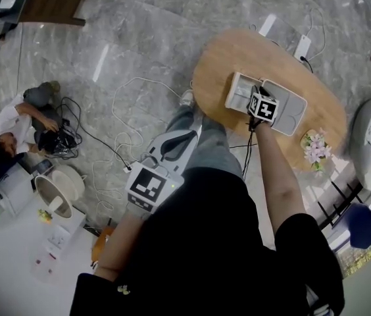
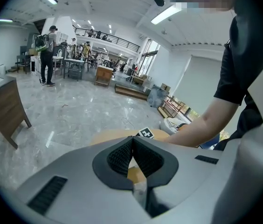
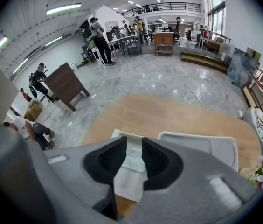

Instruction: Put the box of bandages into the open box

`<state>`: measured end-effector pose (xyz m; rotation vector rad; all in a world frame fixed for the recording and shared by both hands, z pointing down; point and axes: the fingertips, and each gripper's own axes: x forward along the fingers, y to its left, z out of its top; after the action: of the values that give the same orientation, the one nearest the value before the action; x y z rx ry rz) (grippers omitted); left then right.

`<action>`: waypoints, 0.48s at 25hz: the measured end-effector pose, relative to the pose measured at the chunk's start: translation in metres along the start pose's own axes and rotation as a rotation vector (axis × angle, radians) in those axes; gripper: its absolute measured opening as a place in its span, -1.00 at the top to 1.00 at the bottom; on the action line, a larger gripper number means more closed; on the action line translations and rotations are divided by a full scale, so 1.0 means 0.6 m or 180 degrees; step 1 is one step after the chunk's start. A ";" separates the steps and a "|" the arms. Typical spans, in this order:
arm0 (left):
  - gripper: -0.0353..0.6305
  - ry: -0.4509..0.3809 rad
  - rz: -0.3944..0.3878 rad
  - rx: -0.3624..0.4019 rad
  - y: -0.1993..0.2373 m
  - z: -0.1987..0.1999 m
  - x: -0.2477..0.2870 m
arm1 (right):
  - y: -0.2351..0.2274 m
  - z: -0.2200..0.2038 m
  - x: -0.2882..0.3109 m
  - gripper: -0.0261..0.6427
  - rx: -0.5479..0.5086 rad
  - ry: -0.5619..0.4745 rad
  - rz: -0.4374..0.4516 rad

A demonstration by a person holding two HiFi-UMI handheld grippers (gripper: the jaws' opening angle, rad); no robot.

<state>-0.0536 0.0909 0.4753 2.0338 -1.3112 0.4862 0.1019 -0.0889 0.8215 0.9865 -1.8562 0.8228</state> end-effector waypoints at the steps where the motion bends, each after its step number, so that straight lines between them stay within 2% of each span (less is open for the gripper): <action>1: 0.86 -0.0018 -0.0007 0.0005 0.002 0.005 0.000 | 0.002 0.005 -0.008 0.62 -0.0003 -0.0022 0.0003; 5: 0.86 -0.0098 -0.0070 0.0038 0.002 0.023 -0.001 | 0.008 0.024 -0.048 0.63 -0.0003 -0.0150 0.0032; 10: 0.86 -0.0160 -0.0145 0.0128 0.004 0.045 -0.002 | 0.011 0.052 -0.106 0.89 -0.0002 -0.0434 0.0025; 12: 0.86 -0.0182 -0.0171 0.0151 0.007 0.052 -0.003 | 0.015 0.058 -0.131 0.92 -0.0034 -0.0517 0.0017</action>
<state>-0.0598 0.0689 0.4532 2.1304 -1.2862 0.4413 0.1061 -0.0895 0.7353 1.0691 -1.9991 0.7538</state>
